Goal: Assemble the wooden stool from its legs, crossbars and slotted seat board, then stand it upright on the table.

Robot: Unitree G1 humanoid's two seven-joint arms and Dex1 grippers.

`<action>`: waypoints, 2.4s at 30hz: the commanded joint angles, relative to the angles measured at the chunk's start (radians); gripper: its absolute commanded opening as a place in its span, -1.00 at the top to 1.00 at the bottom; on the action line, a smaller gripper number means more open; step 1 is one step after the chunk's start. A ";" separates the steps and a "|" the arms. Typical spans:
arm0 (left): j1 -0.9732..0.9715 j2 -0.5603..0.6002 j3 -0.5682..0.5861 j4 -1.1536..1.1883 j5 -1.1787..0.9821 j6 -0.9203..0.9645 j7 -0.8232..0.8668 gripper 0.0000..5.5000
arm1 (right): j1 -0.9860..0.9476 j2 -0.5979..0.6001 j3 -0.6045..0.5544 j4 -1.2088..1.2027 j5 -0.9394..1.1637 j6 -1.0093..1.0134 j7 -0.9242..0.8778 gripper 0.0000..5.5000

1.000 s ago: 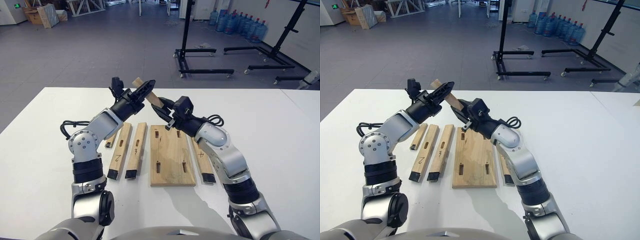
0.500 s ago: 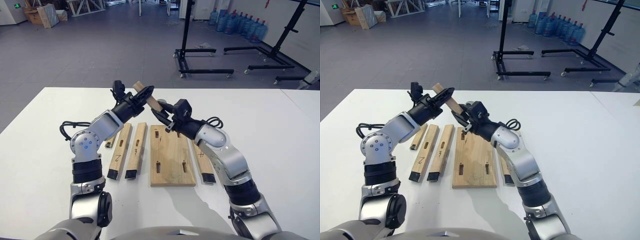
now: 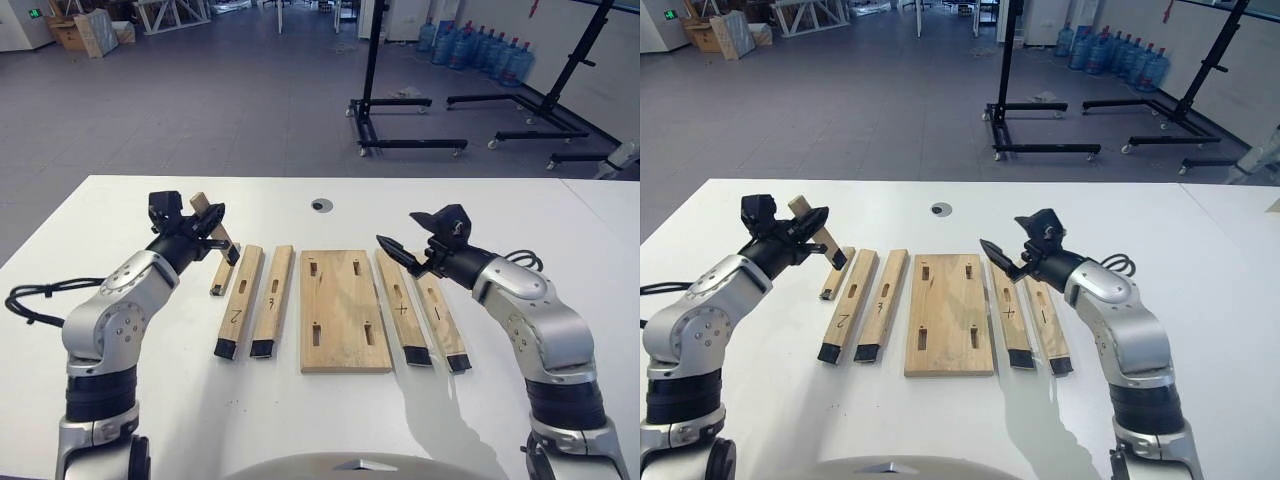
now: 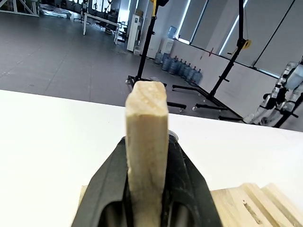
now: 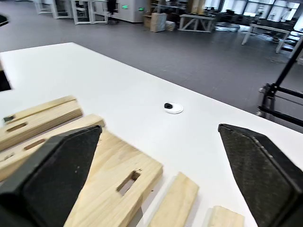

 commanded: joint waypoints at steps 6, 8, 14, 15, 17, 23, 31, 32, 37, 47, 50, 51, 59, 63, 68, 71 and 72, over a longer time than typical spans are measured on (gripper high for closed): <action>0.182 -0.121 0.030 -0.011 0.067 -0.137 -0.005 0.86 | 0.014 0.100 0.029 0.032 0.011 0.008 -0.069 -0.65; 0.186 -0.133 0.025 0.004 0.084 -0.162 -0.011 0.86 | 0.012 0.104 0.035 0.040 0.007 0.007 -0.071 -0.65; 0.168 -0.171 0.003 0.004 0.110 -0.181 0.004 0.86 | -0.010 0.103 0.052 0.055 0.001 0.004 -0.073 -0.65; 0.168 -0.176 0.002 0.004 0.114 -0.183 0.007 0.86 | -0.008 0.104 0.055 0.053 0.000 0.002 -0.074 -0.65; 0.169 -0.185 -0.003 0.015 0.126 -0.191 0.006 0.86 | -0.004 0.107 0.059 0.049 0.000 0.001 -0.078 -0.65; 0.149 -0.219 -0.024 0.050 0.166 -0.219 0.016 0.86 | -0.009 0.111 0.069 0.051 -0.004 0.001 -0.081 -0.65; 0.139 -0.239 -0.034 0.070 0.214 -0.244 0.018 0.86 | -0.005 0.116 0.083 0.053 -0.009 -0.004 -0.082 -0.65; 0.139 -0.238 -0.032 0.072 0.217 -0.244 0.017 0.86 | -0.001 0.117 0.083 0.050 -0.009 -0.004 -0.084 -0.65; 0.148 -0.235 -0.018 0.068 0.227 -0.243 0.015 0.86 | 0.006 0.119 0.086 0.049 -0.008 -0.006 -0.086 -0.65; 0.166 -0.246 -0.026 0.059 0.241 -0.246 0.016 0.86 | 0.002 0.106 0.079 0.052 -0.005 -0.004 -0.080 -0.65; 0.167 -0.244 -0.024 0.068 0.250 -0.252 0.010 0.86 | 0.001 0.105 0.080 0.053 -0.006 -0.003 -0.079 -0.65; 0.167 -0.244 -0.025 0.073 0.254 -0.255 0.008 0.86 | 0.000 0.105 0.080 0.053 -0.006 -0.003 -0.079 -0.65; 0.160 -0.252 -0.035 0.099 0.275 -0.276 0.000 0.86 | -0.004 0.106 0.082 0.056 -0.007 -0.004 -0.077 -0.65; 0.162 -0.254 -0.045 0.099 0.283 -0.283 -0.002 0.86 | -0.003 0.108 0.084 0.055 -0.007 -0.004 -0.077 -0.65; 0.165 -0.246 -0.059 0.091 0.300 -0.286 -0.012 0.86 | -0.003 0.110 0.085 0.053 -0.007 -0.002 -0.080 -0.65; 0.181 -0.219 -0.090 0.099 0.358 -0.317 -0.027 0.86 | 0.001 0.111 0.085 0.051 -0.007 -0.002 -0.082 -0.65; 0.190 -0.205 -0.113 0.104 0.396 -0.342 -0.033 0.86 | 0.002 0.112 0.085 0.052 -0.007 -0.002 -0.082 -0.65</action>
